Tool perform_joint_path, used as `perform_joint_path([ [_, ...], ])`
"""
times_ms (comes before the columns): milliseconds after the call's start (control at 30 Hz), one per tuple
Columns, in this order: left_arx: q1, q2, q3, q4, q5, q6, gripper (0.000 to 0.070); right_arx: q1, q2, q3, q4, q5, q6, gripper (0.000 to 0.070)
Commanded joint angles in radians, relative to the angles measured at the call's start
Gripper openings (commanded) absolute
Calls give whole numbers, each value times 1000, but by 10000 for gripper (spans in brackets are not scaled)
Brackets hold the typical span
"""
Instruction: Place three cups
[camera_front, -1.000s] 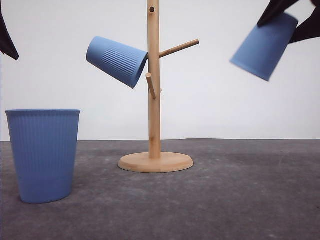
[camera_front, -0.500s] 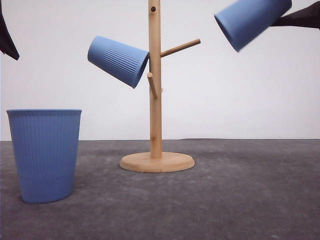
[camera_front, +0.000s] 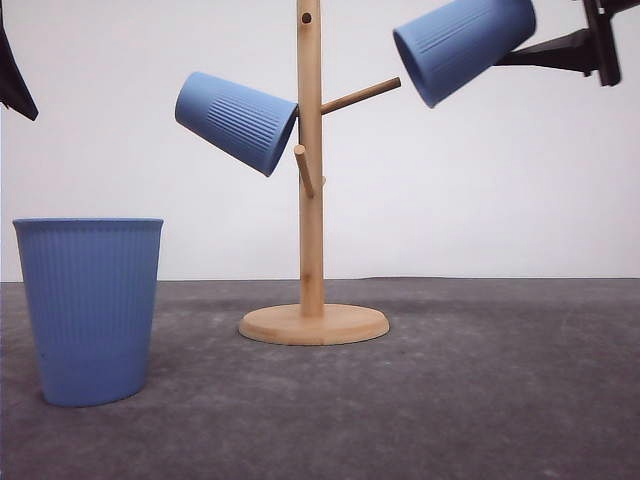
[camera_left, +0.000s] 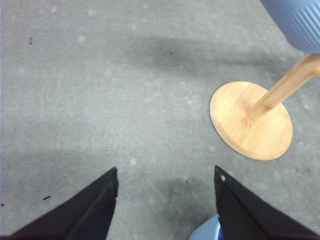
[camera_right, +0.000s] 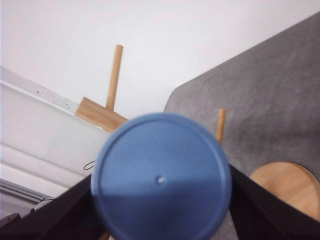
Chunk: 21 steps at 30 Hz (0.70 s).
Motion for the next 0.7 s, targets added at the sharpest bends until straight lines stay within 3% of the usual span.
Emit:
perform_joint_path([
  [0, -1, 5, 11, 11, -2, 3, 353, 12, 32, 22, 9, 4, 1, 337],
  [667, -1, 5, 11, 11, -2, 3, 353, 166, 189, 61, 68, 130, -78, 338],
])
